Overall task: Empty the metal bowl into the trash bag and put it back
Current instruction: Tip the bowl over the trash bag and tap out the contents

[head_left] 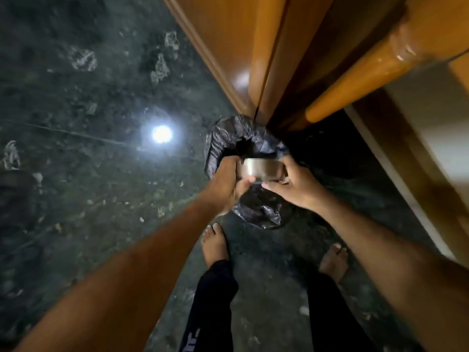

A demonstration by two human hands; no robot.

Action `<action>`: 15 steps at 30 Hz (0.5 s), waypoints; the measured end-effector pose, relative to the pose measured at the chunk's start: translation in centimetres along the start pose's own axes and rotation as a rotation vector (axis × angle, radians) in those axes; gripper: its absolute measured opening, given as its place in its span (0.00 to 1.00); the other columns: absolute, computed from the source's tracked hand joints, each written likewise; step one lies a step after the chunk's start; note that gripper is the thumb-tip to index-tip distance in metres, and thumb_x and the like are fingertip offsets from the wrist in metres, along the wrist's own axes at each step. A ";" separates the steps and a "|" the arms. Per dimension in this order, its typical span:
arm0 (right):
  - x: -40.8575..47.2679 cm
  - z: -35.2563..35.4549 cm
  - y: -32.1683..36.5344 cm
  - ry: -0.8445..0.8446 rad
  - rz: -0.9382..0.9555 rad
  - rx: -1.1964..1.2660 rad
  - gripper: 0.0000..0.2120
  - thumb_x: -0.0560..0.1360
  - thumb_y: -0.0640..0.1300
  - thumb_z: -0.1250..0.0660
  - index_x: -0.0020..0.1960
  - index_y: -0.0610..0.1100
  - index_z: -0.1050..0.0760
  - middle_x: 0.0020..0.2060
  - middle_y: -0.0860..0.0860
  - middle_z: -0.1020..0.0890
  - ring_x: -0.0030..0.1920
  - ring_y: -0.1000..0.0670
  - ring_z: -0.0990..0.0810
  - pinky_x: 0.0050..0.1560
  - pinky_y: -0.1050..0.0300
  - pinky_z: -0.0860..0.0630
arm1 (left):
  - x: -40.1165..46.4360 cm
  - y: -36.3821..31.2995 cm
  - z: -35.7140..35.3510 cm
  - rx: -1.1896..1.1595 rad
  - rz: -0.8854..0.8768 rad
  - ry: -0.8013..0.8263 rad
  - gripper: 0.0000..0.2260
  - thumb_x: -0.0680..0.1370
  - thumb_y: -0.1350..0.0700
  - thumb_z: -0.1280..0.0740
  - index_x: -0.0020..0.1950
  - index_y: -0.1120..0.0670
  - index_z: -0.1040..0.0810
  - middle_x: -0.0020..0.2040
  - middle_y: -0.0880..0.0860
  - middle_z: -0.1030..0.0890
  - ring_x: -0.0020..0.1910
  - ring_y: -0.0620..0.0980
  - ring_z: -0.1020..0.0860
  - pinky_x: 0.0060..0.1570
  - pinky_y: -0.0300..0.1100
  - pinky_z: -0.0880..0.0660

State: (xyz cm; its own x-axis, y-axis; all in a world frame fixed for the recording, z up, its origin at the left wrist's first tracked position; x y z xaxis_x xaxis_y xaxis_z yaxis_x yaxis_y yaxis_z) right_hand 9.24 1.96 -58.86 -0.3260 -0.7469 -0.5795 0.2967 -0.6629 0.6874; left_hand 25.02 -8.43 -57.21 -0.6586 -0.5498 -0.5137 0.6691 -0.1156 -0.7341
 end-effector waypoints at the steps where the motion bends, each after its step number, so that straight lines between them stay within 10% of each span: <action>1: 1.1 -0.3 -0.2 0.119 -0.123 0.071 0.25 0.71 0.53 0.24 0.61 0.48 0.31 0.54 0.46 0.17 0.48 0.46 0.15 0.49 0.43 0.16 | 0.8 0.3 -0.2 -0.010 0.024 -0.040 0.23 0.81 0.40 0.40 0.62 0.60 0.29 0.51 0.57 0.24 0.47 0.55 0.25 0.39 0.40 0.29; 6: 2.9 -1.0 0.4 0.361 -0.446 0.278 0.21 0.79 0.51 0.32 0.67 0.42 0.29 0.63 0.39 0.22 0.51 0.40 0.17 0.42 0.50 0.16 | 4.3 0.9 -1.0 -0.362 0.348 -0.271 0.25 0.80 0.34 0.38 0.42 0.56 0.24 0.38 0.52 0.25 0.36 0.49 0.28 0.38 0.47 0.32; 15: 1.8 -0.2 0.9 -0.137 -0.263 -0.117 0.22 0.79 0.51 0.34 0.67 0.38 0.30 0.62 0.39 0.21 0.60 0.39 0.20 0.49 0.54 0.23 | 6.0 2.8 -3.1 -0.761 0.784 -0.386 0.21 0.81 0.46 0.41 0.63 0.59 0.22 0.54 0.60 0.19 0.52 0.60 0.21 0.55 0.53 0.22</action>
State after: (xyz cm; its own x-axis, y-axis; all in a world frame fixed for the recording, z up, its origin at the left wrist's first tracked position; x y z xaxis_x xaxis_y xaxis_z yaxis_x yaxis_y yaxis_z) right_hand 9.12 0.04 -59.35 -0.5207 -0.5401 -0.6611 0.2848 -0.8400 0.4619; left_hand 21.94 -9.49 -63.72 0.0820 -0.4809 -0.8729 0.3804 0.8247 -0.4186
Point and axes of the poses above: each hand's wrist, its own x-axis towards the middle knuckle, its own z-axis out of the back of the hand, y = z × x, the point moved 5 cm from there along x, towards the middle knuckle
